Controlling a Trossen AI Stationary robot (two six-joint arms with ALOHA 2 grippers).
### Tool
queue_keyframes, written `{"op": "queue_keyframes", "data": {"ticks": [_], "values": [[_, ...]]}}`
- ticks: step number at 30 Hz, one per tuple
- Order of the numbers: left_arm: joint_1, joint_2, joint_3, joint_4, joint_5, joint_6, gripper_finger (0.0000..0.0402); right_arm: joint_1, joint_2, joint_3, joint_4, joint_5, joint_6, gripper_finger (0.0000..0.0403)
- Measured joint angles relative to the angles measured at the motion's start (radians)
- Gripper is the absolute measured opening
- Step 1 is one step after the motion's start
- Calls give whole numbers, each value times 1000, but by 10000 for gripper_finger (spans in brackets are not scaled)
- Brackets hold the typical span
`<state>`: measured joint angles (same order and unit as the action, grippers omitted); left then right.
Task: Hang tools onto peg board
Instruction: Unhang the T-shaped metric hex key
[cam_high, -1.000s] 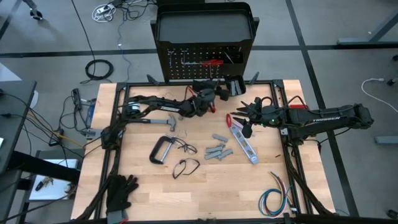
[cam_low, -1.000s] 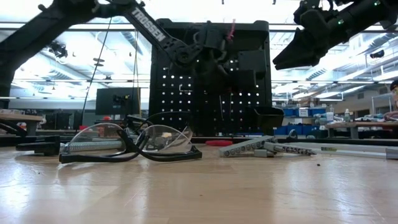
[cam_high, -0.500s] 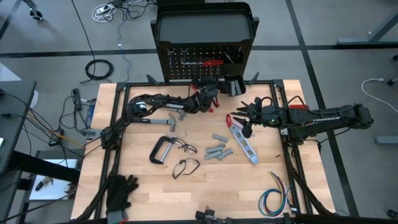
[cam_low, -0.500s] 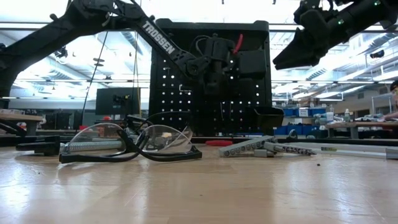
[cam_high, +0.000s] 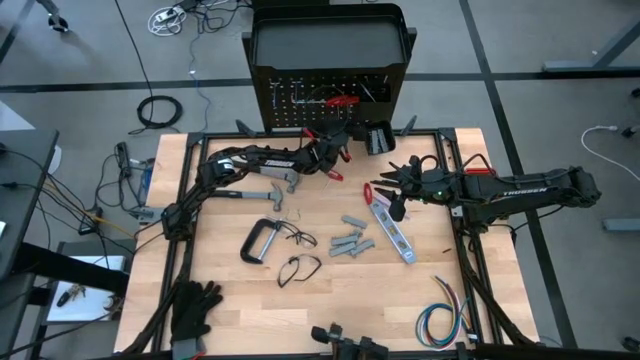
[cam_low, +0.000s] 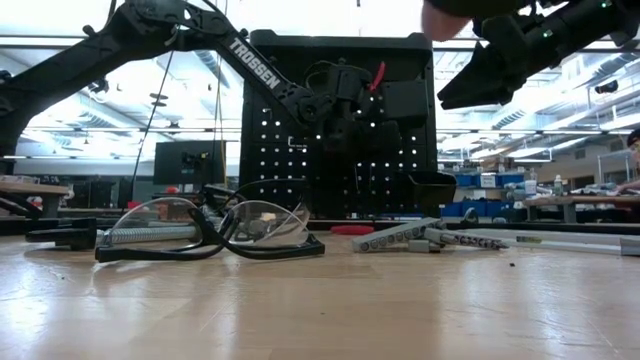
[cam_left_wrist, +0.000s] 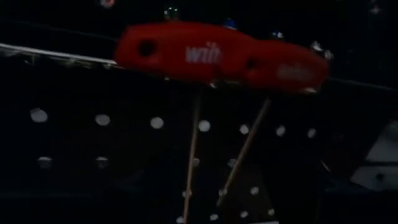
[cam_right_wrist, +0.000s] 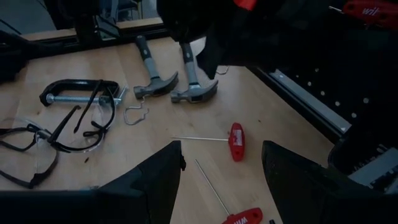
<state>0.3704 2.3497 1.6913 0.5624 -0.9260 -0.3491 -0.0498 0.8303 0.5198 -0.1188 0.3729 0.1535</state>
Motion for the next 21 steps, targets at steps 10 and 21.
{"op": "queue_keyframes", "data": {"ticks": [10,21], "values": [[40,0,15,-12,47,-75,208,0,0,0,6,0,0,229],[49,0,15,-42,88,-75,185,0,0,0,6,0,0,229]]}}
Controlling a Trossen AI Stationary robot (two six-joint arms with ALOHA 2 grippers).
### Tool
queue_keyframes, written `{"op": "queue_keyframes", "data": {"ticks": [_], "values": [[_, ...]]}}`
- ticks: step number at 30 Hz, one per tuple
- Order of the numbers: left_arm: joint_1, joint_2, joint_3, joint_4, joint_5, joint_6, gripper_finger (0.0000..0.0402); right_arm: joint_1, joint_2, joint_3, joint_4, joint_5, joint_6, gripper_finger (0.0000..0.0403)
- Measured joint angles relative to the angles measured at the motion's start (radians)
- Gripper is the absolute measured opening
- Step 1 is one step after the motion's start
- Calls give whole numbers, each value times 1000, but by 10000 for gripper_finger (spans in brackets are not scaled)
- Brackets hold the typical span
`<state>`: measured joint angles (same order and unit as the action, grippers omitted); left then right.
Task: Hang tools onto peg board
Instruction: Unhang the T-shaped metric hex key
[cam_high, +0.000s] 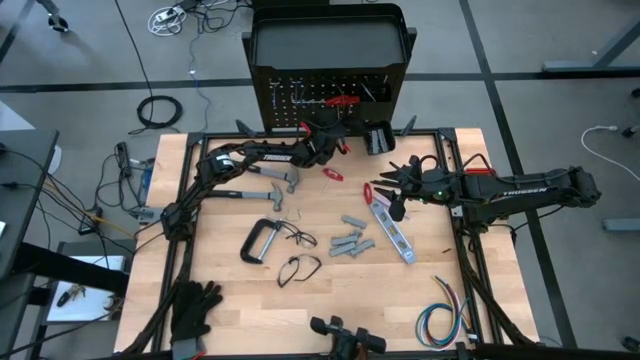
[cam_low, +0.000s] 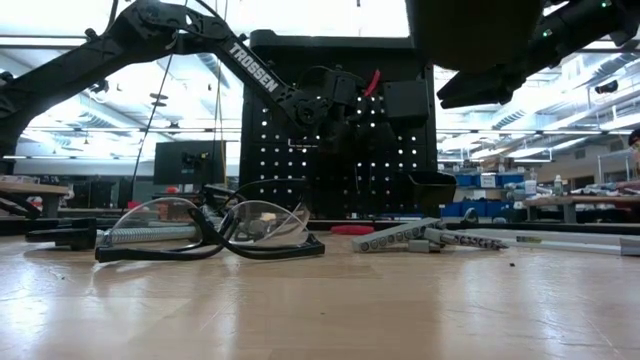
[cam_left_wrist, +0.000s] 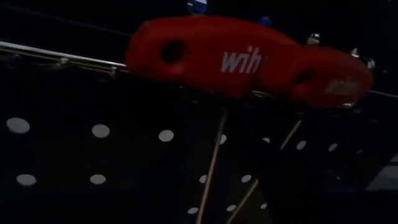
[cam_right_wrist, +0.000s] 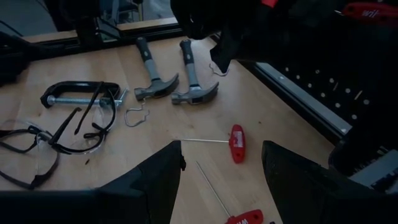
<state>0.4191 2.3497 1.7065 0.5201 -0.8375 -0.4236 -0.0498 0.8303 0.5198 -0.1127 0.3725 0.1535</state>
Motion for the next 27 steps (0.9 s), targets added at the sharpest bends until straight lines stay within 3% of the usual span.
{"op": "queue_keyframes", "data": {"ticks": [5,11,27], "values": [[0,0,0,-8,-2,-2,124,0,-1,0,-1,0,-7,229],[0,0,0,-19,15,-59,12,0,-9,0,-7,0,-7,229],[-8,-2,0,-38,21,-28,1,1,-12,0,-17,0,9,229]]}}
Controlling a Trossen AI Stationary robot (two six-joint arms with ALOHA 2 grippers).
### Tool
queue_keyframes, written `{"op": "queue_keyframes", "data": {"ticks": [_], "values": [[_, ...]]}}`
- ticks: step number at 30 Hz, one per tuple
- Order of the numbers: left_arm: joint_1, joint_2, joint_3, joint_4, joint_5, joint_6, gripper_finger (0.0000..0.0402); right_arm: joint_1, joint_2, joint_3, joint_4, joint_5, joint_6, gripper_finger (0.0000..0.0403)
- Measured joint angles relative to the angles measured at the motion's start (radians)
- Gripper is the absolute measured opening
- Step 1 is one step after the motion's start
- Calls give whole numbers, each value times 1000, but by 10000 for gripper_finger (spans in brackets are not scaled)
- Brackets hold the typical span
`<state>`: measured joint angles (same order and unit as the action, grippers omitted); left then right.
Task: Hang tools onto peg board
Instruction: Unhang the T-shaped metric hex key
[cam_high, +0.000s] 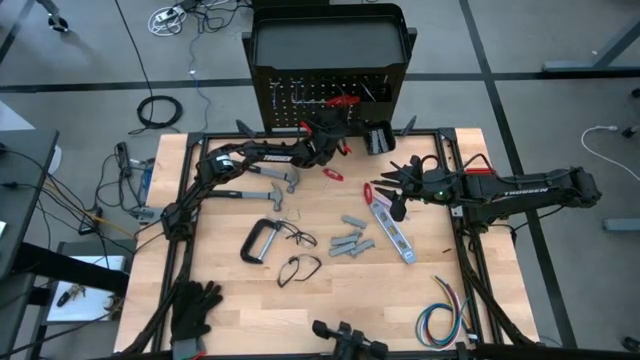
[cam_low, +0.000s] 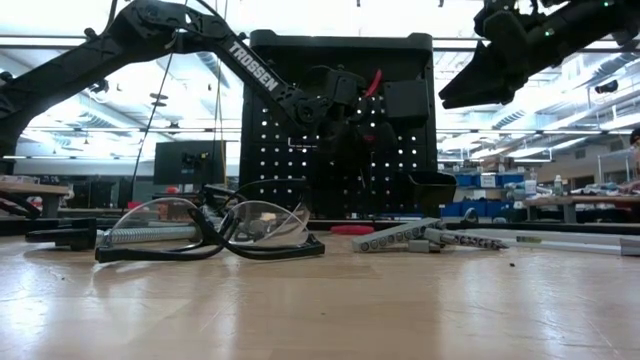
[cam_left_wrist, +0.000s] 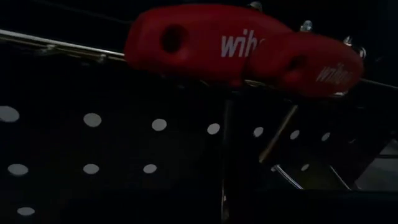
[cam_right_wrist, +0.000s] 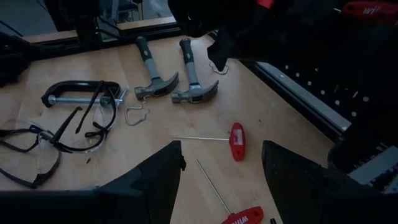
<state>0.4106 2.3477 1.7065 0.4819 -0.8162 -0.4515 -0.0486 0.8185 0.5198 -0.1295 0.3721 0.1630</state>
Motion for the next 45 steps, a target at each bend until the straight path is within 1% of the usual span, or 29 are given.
{"op": "queue_keyframes", "data": {"ticks": [5,11,15,20,26,28,33,37,41,45], "values": [[-10,0,0,11,-14,56,1,1,0,0,-1,-17,22,229],[-22,-15,-2,8,-71,136,0,1,0,0,0,-29,28,229],[-26,-29,-2,-1,-72,161,0,1,0,0,0,-29,28,229],[-39,-38,-2,2,-130,214,0,1,0,0,1,-31,29,229],[-55,-42,-2,1,-144,235,0,1,0,0,2,-34,29,229],[-66,-42,-2,-4,-173,252,0,1,0,0,0,-34,30,229],[-113,-42,-2,-5,-294,331,0,1,0,0,-1,-34,45,229],[-145,-42,-2,-18,-291,372,0,1,0,0,-8,-34,46,229],[-186,-44,-1,-115,-260,359,0,1,0,0,-45,-27,45,229],[-211,-79,-11,-310,-183,219,0,1,-8,0,-84,-23,53,229]]}}
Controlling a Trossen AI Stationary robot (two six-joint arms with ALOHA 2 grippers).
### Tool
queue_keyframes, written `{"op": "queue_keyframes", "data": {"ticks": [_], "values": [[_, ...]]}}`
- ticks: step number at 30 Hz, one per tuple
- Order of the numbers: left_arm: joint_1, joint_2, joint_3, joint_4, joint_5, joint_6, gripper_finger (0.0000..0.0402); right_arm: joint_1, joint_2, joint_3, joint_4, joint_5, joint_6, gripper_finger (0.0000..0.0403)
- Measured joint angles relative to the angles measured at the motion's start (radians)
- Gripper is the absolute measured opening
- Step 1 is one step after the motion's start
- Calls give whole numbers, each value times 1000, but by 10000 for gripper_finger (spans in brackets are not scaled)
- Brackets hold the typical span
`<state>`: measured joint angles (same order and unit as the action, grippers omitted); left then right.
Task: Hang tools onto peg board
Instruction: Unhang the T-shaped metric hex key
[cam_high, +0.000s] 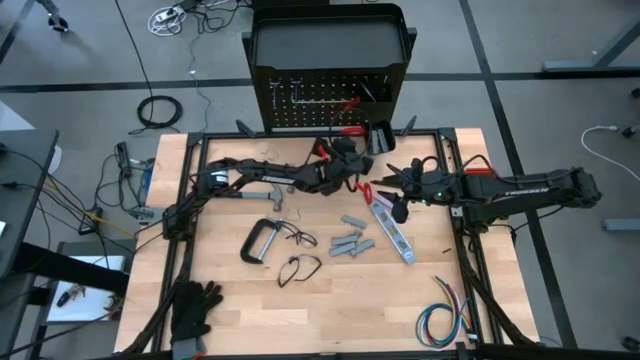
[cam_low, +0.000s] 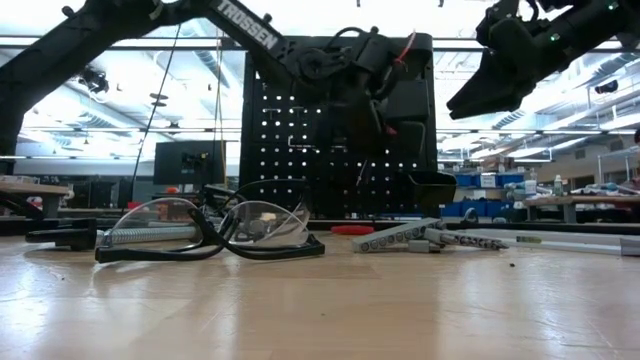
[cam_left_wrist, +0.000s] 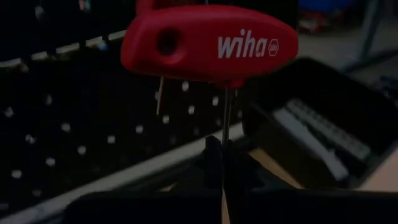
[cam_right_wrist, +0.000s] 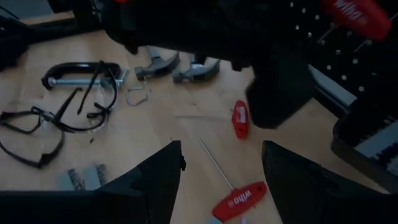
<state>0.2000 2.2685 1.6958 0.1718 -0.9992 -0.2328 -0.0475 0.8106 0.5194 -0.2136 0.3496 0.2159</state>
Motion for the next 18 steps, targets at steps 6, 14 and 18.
{"op": "queue_keyframes", "data": {"ticks": [6,14,18], "values": [[-24,-46,-2,-303,4,-138,0,2,-43,0,-55,-10,43,229],[-58,-90,-124,-347,235,-133,0,2,-106,0,-153,-11,106,229],[-64,-118,-141,-425,407,-90,0,2,-103,0,-150,-11,115,229]]}}
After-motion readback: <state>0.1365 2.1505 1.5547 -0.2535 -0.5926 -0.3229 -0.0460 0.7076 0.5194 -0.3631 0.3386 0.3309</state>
